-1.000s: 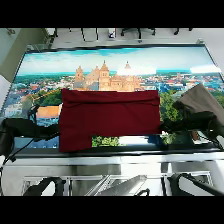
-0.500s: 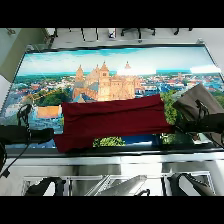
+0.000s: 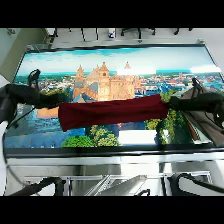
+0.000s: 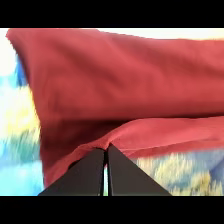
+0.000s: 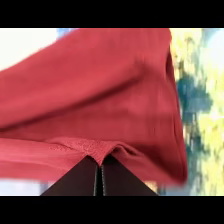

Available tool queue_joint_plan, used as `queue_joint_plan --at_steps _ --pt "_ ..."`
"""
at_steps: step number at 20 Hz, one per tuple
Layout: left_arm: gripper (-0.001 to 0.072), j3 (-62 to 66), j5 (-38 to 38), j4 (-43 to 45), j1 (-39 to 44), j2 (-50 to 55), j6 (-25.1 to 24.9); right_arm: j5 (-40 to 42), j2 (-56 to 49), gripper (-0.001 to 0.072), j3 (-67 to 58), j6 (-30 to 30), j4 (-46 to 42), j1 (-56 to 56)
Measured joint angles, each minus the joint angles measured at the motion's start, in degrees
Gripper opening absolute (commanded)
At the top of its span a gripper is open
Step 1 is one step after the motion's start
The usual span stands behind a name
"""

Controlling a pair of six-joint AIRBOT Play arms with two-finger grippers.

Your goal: Fold the shirts.

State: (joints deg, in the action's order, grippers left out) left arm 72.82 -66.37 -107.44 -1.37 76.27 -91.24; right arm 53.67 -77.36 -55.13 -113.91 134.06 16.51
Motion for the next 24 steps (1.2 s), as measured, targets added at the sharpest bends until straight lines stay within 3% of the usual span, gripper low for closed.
queue_joint_plan --at_steps 6,11,12,13,14,15,24 --pt "0.001 11.7 1.6 -0.1 1.7 16.9 1.3 -2.7 -12.6 0.002 -9.1 -2.3 0.4 -1.6" --pt "0.0011 17.6 1.7 -0.1 2.7 25.7 1.7 -4.7 -16.9 0.0031 -10.9 -3.9 0.6 -1.8" --pt "0.0088 18.8 1.6 -0.2 2.8 27.0 1.8 -4.8 -17.1 0.0038 -11.0 -4.1 0.6 -1.8" --pt "0.0458 20.0 1.4 -0.3 2.9 28.0 1.9 -4.8 -17.2 0.0219 -11.1 -4.3 0.6 -1.8" --pt "0.0704 21.2 0.5 -0.4 2.9 28.8 1.9 -4.6 -17.3 0.0477 -11.5 -4.5 0.5 -1.7" --pt "0.07 22.3 -0.8 -0.6 3.0 29.3 1.9 -3.8 -17.4 0.0508 -12.1 -4.5 0.1 -1.7" --pt "0.0699 39.8 -20.9 -0.6 0.7 29.6 2.8 11.2 -24.6 0.0509 -27.0 -2.2 -8.2 -0.6"
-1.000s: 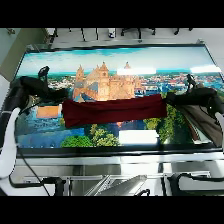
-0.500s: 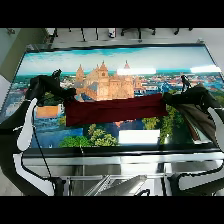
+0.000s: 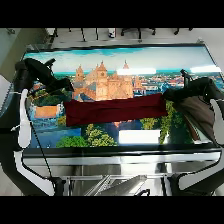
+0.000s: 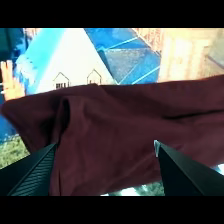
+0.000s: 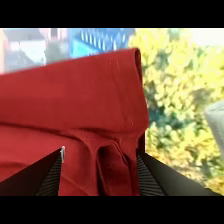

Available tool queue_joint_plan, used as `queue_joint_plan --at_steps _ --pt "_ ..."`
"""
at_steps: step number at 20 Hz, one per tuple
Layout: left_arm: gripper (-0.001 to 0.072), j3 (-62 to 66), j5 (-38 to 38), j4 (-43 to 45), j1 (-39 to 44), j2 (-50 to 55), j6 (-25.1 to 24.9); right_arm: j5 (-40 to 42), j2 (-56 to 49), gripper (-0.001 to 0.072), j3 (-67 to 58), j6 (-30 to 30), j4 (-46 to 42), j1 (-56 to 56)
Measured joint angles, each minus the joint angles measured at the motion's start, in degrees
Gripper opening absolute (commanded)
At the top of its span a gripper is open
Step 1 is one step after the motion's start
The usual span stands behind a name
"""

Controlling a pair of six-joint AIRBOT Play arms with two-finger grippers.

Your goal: Fold the shirts.

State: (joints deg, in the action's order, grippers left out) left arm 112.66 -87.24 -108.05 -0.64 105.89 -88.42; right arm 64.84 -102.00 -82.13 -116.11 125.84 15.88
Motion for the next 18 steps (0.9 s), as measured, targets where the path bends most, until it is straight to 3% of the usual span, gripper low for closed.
queue_joint_plan --at_steps 5,12,13,14,15,16,17,18 --pt "0.0698 0.9 -3.2 0.0 -0.6 -4.9 0.6 5.0 -5.6 0.0508 -3.6 1.0 -0.6 0.2" --pt "0.0698 -4.9 -2.0 -0.4 -0.3 -10.2 0.6 6.9 -7.0 0.0505 -5.4 1.3 -0.9 0.7" --pt "0.0692 -5.8 -1.6 -0.9 -0.1 -10.4 0.6 6.9 -7.1 0.0467 -5.6 1.3 -1.1 0.8" --pt "0.0523 -6.7 -1.2 -1.4 0.3 -10.6 0.7 6.8 -7.3 0.0366 -5.7 1.5 -1.2 0.8" --pt "0.0334 -7.5 -0.7 -2.0 0.7 -10.8 0.8 6.6 -7.6 0.0336 -5.8 1.5 -1.2 0.8" --pt "0.0229 -8.1 -0.1 -2.5 1.2 -10.8 0.8 6.7 -7.9 0.0276 -5.9 1.5 -0.8 0.8" --pt "0.0233 -8.7 0.5 -3.1 1.8 -10.9 0.5 6.7 -8.2 0.0177 -6.0 1.4 -0.6 0.7" --pt "0.0233 -9.0 1.4 -3.7 2.6 -11.0 0.3 6.8 -8.4 0.0148 -6.0 1.4 0.0 0.5"
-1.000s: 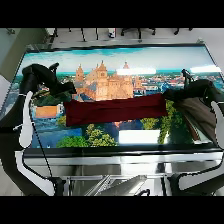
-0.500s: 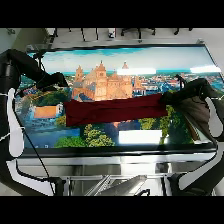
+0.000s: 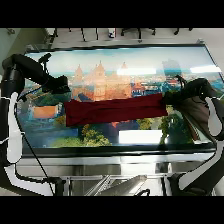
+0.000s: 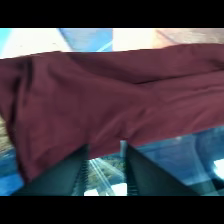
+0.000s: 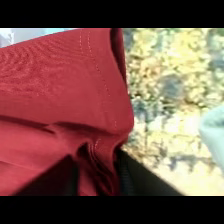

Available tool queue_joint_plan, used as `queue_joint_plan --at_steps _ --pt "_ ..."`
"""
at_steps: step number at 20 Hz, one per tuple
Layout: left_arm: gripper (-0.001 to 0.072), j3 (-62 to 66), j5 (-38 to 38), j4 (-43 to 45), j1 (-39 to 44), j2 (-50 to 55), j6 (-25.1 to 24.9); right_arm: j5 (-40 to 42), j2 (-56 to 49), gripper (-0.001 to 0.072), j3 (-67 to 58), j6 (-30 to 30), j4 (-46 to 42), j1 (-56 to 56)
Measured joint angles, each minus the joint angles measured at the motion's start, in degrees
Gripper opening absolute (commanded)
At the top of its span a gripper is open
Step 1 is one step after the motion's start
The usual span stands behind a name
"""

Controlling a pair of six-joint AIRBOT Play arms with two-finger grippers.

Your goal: Fold the shirts.

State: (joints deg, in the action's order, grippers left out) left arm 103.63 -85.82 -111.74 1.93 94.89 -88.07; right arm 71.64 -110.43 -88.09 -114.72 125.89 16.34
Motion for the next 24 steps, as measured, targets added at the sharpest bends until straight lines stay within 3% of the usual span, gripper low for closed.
queue_joint_plan --at_steps 2,6,7,8,14,24 --pt "0.0232 -0.4 1.8 -1.0 1.6 0.0 -0.3 0.2 -0.3 0.002 0.0 -1.1 1.7 -0.4" --pt "0.0225 -0.8 5.7 -1.8 5.3 -0.1 -0.4 0.5 -0.4 0.0019 -0.1 -3.4 6.6 -1.0" --pt "0.0039 -0.8 6.4 -2.0 6.2 -0.1 -0.4 0.7 -0.3 0.0019 -0.1 -3.6 7.1 -1.0" --pt "0.0013 -0.8 7.2 -2.1 7.2 -0.1 -0.5 0.8 0.1 0.0019 -0.1 -3.8 7.6 -1.0" --pt "0.0011 -0.9 13.6 -2.3 15.0 1.7 -2.1 2.9 8.4 0.0019 -0.1 -4.4 9.0 -1.0" --pt "0.0011 -0.9 23.1 -4.9 30.6 18.9 -2.4 10.9 29.3 0.0019 -0.1 -2.9 9.3 -1.1"
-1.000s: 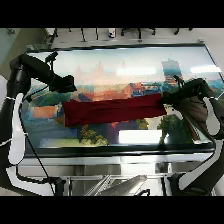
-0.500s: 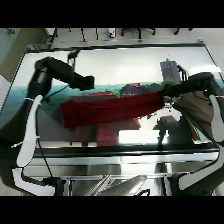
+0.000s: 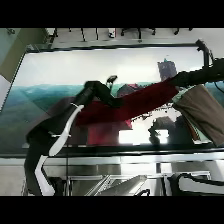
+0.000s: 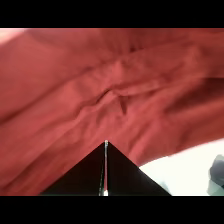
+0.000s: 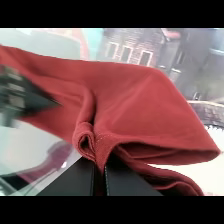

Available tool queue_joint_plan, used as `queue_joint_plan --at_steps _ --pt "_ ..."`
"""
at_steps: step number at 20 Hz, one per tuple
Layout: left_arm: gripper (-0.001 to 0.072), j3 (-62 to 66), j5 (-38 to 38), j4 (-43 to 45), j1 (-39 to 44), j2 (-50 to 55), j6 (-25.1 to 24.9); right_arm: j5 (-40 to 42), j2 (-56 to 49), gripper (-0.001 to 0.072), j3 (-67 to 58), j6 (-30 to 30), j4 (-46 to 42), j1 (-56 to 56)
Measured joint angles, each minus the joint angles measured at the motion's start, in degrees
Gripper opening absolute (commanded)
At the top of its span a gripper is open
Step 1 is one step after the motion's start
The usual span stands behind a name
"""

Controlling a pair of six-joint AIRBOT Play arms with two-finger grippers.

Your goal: Fold the shirts.

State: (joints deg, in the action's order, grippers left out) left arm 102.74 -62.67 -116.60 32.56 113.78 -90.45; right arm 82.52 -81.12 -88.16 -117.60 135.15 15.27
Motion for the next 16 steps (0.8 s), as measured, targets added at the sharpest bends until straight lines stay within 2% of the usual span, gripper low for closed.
queue_joint_plan --at_steps 7,12,16 --pt "0.0011 6.3 5.0 -6.8 6.2 8.3 1.0 4.0 3.6 0.0019 0.0 2.4 0.1 -0.1" --pt "0.0011 12.4 -0.9 -7.7 6.7 10.6 2.2 4.9 3.8 0.0019 0.0 3.9 0.0 -0.1" --pt "0.0011 13.7 -8.7 -7.9 0.9 2.5 0.7 5.0 3.8 0.002 0.0 5.4 -0.1 -0.1"
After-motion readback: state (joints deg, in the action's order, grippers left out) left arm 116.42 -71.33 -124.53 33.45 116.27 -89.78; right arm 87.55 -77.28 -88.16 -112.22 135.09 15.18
